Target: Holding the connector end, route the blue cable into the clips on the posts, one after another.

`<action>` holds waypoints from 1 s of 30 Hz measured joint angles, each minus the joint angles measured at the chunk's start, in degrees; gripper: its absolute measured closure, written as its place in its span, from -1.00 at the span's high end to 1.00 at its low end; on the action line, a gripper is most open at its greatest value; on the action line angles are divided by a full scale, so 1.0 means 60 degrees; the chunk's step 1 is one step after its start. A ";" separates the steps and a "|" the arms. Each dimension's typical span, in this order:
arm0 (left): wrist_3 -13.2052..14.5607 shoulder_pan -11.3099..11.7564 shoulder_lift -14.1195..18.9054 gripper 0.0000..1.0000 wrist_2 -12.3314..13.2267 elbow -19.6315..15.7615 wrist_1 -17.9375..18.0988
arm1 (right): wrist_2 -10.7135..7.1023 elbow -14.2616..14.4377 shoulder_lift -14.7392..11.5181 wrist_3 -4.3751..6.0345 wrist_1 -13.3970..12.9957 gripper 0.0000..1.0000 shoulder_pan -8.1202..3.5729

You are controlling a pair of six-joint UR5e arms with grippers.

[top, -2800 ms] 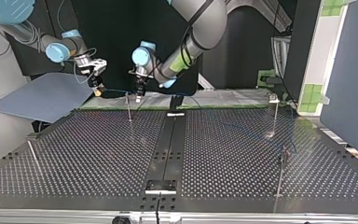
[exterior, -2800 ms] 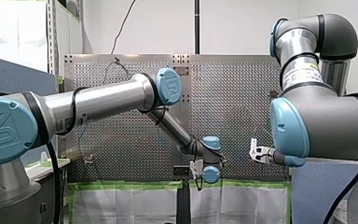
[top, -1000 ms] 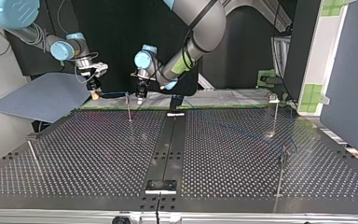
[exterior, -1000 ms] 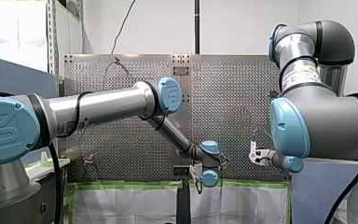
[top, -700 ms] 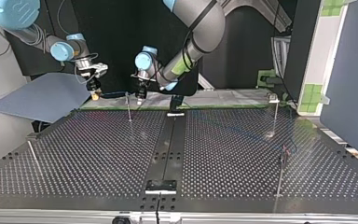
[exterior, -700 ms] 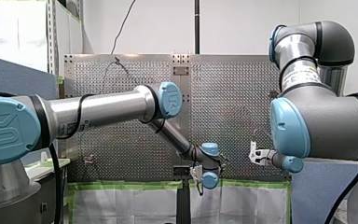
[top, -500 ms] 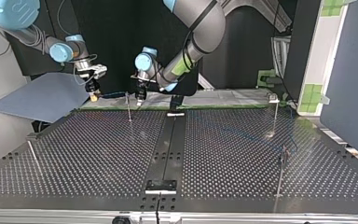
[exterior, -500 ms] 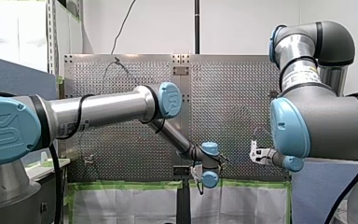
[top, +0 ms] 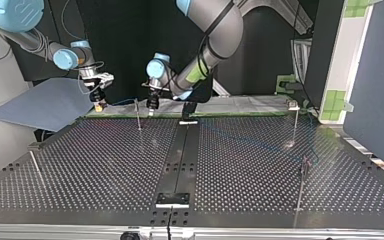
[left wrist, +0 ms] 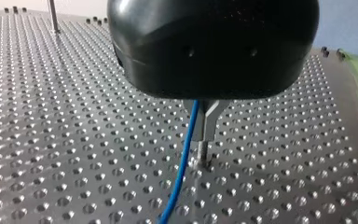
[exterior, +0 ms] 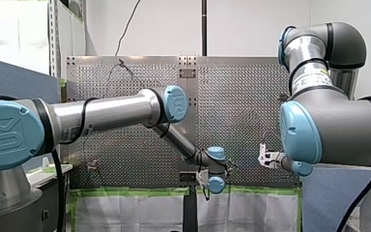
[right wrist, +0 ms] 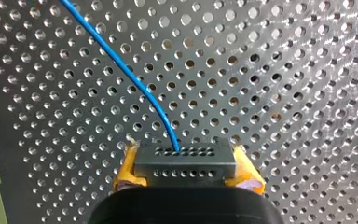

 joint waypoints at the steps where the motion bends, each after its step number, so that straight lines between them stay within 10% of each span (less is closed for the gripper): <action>1: -0.0003 0.0023 0.0000 -1.00 0.0011 0.0029 0.0000 | 0.0044 -0.0024 0.0009 -0.0002 -0.0002 -1.00 0.0009; 30: -0.0307 0.0423 -0.0546 -1.00 0.0219 0.1307 -0.0676 | 0.0517 -0.1098 0.0334 0.0063 0.0186 -1.00 0.0065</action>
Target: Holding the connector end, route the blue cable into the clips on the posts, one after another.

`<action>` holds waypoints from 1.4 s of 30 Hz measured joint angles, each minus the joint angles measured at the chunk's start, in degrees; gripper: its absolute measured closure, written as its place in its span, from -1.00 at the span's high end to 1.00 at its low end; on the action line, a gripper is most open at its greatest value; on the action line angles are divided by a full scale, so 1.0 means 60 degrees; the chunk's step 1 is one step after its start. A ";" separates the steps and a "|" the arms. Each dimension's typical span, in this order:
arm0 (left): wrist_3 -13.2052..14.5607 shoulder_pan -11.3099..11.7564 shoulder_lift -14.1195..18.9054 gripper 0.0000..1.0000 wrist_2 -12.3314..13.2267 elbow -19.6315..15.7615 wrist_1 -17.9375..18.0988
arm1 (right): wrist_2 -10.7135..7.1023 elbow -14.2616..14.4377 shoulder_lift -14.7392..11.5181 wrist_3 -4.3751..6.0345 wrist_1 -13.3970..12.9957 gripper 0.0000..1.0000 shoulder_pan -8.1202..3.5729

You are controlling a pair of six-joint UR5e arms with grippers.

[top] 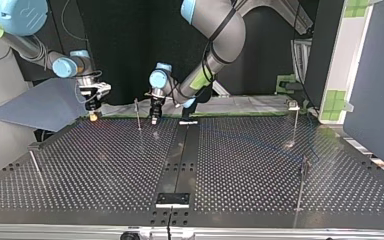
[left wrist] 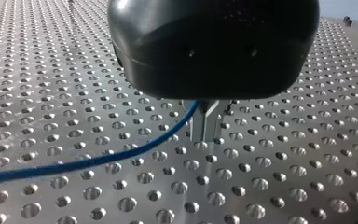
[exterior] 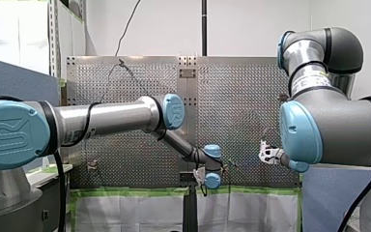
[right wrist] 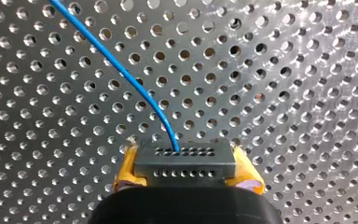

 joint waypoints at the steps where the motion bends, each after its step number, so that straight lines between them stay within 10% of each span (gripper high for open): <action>1: 0.0000 -0.0003 0.0001 -1.00 0.0001 0.0001 -0.0003 | 0.0000 -0.0017 0.0001 0.0008 0.0000 -1.00 -0.0001; 31: 0.0012 0.0200 0.0003 -1.00 0.0186 0.0003 -0.0039 | -0.0013 -0.0267 0.0066 0.0194 -0.0029 -1.00 -0.0144; 35: 0.0028 0.0135 0.0003 -0.34 0.0340 0.0003 -0.0140 | -0.0015 -0.0268 0.0081 0.0195 -0.0013 -1.00 -0.0146; 42: 0.0132 0.0054 0.0003 -0.29 0.0651 0.0002 -0.0502 | -0.0021 -0.0269 0.0091 0.0195 0.0022 -1.00 -0.0148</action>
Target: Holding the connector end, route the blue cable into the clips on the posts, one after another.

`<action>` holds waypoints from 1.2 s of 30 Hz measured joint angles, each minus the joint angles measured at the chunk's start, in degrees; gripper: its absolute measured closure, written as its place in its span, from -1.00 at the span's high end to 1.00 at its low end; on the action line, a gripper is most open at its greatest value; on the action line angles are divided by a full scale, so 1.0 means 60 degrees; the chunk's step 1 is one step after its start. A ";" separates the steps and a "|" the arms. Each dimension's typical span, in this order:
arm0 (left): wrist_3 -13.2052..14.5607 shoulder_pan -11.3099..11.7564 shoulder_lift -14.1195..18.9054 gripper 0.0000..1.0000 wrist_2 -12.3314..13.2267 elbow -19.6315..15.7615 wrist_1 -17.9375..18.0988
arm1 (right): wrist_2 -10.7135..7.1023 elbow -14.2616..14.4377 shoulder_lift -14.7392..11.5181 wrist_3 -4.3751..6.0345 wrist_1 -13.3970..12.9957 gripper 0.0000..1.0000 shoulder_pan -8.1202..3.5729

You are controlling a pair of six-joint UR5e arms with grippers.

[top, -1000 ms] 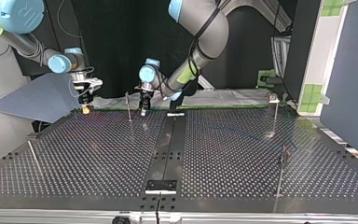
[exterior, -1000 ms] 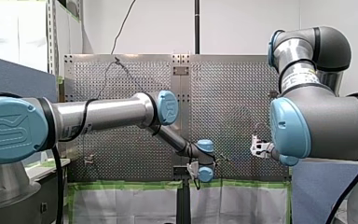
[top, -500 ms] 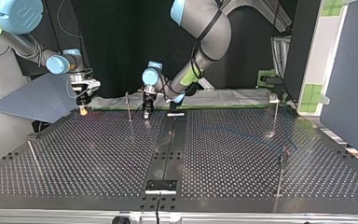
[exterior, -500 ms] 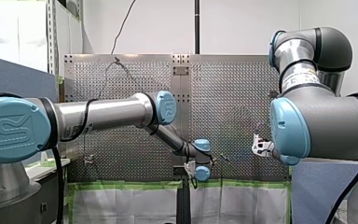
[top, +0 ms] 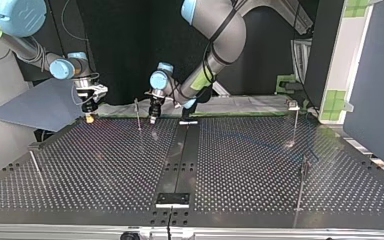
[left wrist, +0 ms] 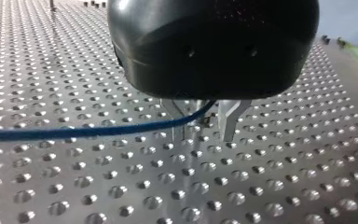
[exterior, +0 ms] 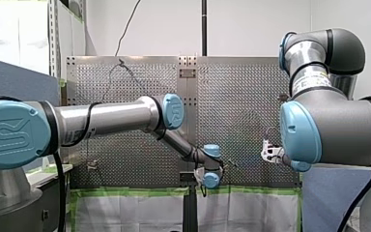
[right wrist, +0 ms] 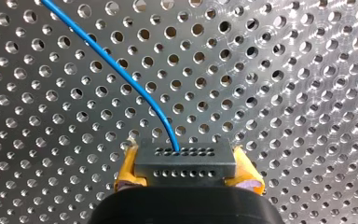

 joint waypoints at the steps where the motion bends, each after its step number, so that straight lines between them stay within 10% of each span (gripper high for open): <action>1: 0.0035 -0.0011 0.0000 -0.24 -0.0015 0.0000 -0.0062 | -0.0003 -0.0001 0.0001 0.0000 0.0002 -1.00 0.0000; 6: 0.0397 -0.0057 0.0001 0.44 0.0076 0.0000 -0.0394 | -0.0009 0.0001 0.0012 0.0000 0.0007 -1.00 -0.0013; 8: 0.0565 -0.0050 0.0005 1.00 0.0155 0.0000 -0.0455 | -0.0009 0.0002 0.0013 0.0000 0.0018 -1.00 -0.0026; 36: 0.1847 -0.0172 0.0848 1.00 0.0141 -0.0882 -0.1252 | -0.0054 0.0001 0.0020 0.0000 0.0177 -1.00 -0.0115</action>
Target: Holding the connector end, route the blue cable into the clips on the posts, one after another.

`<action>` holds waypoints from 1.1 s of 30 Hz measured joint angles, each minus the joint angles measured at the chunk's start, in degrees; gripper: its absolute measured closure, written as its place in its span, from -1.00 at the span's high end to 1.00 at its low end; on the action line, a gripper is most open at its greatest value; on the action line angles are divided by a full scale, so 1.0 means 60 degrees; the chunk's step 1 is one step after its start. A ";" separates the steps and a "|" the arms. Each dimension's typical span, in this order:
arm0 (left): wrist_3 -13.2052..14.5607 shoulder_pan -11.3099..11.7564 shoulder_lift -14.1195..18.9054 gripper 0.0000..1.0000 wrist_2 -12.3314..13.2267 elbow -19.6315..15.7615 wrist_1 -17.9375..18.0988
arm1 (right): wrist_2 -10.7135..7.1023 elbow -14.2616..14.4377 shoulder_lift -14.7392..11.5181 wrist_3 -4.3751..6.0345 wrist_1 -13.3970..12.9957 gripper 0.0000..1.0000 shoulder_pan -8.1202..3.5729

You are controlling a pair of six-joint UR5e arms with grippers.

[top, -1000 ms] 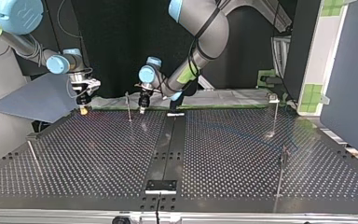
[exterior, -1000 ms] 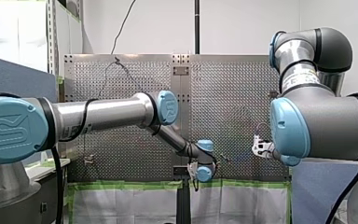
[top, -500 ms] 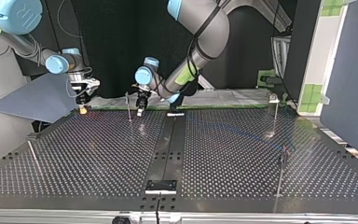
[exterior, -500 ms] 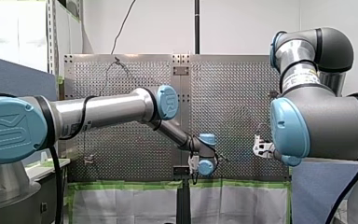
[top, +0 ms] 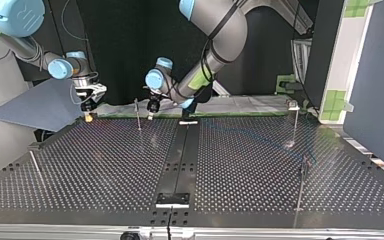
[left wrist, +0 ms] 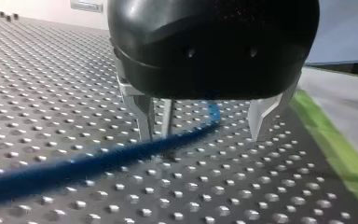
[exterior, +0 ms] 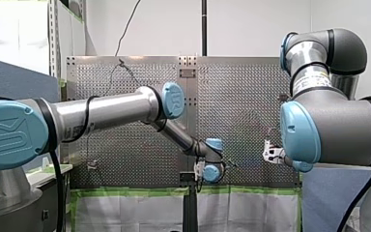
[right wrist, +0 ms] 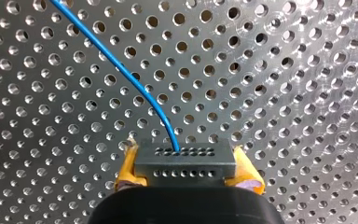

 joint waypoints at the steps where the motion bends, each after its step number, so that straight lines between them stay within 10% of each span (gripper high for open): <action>1: 0.0004 0.0003 0.0070 1.00 0.0022 -0.0069 0.0071 | 0.0000 -0.0001 -0.0001 0.0000 0.0001 -1.00 0.0000; 33: 0.0421 -0.0332 0.0905 1.00 0.0437 -0.2057 0.0538 | 0.0000 0.0000 -0.0003 -0.0001 -0.0010 -1.00 -0.0003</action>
